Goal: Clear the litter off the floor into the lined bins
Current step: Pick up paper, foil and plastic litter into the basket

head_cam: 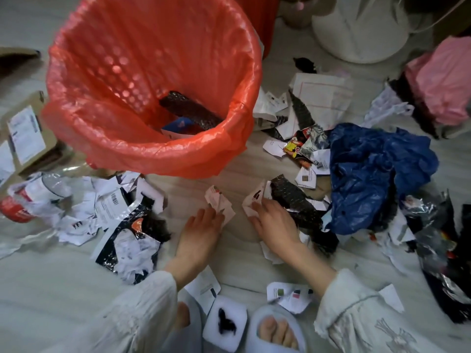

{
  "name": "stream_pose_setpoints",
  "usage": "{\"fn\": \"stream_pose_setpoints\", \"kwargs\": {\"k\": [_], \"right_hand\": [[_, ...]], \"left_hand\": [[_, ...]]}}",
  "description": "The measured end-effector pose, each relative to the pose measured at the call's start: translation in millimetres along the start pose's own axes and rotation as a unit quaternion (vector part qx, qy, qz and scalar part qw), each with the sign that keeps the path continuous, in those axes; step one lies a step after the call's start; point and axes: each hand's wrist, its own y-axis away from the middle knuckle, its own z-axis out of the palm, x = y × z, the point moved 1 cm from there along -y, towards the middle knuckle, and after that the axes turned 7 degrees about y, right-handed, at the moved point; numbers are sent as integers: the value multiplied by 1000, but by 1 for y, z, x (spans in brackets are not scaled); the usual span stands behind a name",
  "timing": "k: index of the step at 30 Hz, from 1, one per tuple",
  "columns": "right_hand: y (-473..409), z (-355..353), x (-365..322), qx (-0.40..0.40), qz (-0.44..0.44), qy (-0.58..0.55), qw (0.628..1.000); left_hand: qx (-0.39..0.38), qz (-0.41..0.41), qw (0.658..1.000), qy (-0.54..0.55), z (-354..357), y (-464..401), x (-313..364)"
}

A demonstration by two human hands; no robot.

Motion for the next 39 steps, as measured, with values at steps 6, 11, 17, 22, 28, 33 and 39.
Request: {"fn": "stream_pose_setpoints", "kwargs": {"k": [6, 11, 17, 22, 28, 33, 39], "right_hand": [[26, 6, -9, 13, -18, 18, 1000], [14, -4, 0, -22, 51, 104, 993], [7, 8, 3, -93, 63, 70, 991], [9, 11, 7, 14, 6, 118, 993], [14, -5, 13, 49, -15, 41, 998], [20, -27, 11, 57, -13, -24, 998], [31, -86, 2, 123, 75, -153, 978]], "left_hand": [[-61, -6, 998, 28, 4, -3, -8], [-90, 5, 995, 47, 6, -13, -17], [2, 50, 999, 16, 12, 8, -15], [21, 37, 999, 31, 5, 14, -11], [30, 30, 997, 70, -6, 14, -12], [114, 50, 987, 99, -46, 13, -3], [154, 60, 980, 109, -92, 25, 9]]}}
